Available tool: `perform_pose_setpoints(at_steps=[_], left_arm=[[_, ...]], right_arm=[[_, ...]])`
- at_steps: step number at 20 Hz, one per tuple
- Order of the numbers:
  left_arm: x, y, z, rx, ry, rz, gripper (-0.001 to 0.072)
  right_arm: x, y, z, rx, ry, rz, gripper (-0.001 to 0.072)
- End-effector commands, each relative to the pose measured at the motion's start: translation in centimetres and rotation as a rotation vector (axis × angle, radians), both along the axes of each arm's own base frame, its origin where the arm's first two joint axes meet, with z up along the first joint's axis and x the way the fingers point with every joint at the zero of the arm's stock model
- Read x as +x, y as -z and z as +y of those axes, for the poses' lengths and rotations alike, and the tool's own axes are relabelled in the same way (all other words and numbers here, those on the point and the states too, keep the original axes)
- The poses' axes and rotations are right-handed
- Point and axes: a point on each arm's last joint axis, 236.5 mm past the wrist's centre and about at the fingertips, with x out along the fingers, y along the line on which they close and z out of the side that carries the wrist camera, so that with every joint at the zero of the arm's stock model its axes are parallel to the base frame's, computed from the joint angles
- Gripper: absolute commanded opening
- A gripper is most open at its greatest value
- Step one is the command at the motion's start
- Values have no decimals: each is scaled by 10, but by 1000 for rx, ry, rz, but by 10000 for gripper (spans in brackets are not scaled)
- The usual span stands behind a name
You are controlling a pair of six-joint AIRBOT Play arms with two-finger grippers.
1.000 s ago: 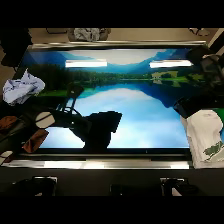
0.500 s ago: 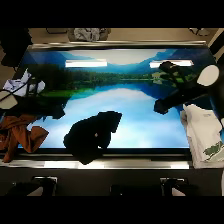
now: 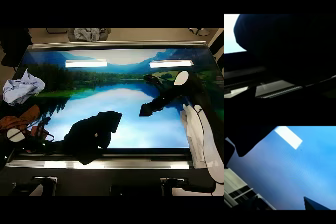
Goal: Fold the shirts.
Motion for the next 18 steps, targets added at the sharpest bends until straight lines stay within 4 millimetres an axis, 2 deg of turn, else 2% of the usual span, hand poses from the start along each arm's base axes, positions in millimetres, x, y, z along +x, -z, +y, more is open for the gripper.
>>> perform_pose_setpoints(at_steps=[1,4,7,8,10,11,12,15,18], left_arm=[[-12,23,-26,-96,-73,8,717],[-10,31,-45,-116,-59,-15,717],[-6,37,-56,-96,-42,-41,703],[-3,40,-57,-89,-62,-42,605],[5,43,-56,-80,-116,-48,258],[9,42,-54,-77,-123,-59,106],[10,41,-54,-77,-118,-65,33],[12,38,-53,-72,-110,-83,31],[13,33,-53,-73,-104,-108,31]], right_arm=[[5,20,14,64,4,51,711],[2,30,17,66,-3,85,715],[0,32,32,57,-35,69,716],[0,33,38,53,-46,57,716],[-1,40,50,47,-47,62,716],[-5,48,55,44,-45,86,716],[-10,57,60,41,-38,116,716],[-22,71,93,92,-40,181,716],[-15,83,123,87,27,158,715]])
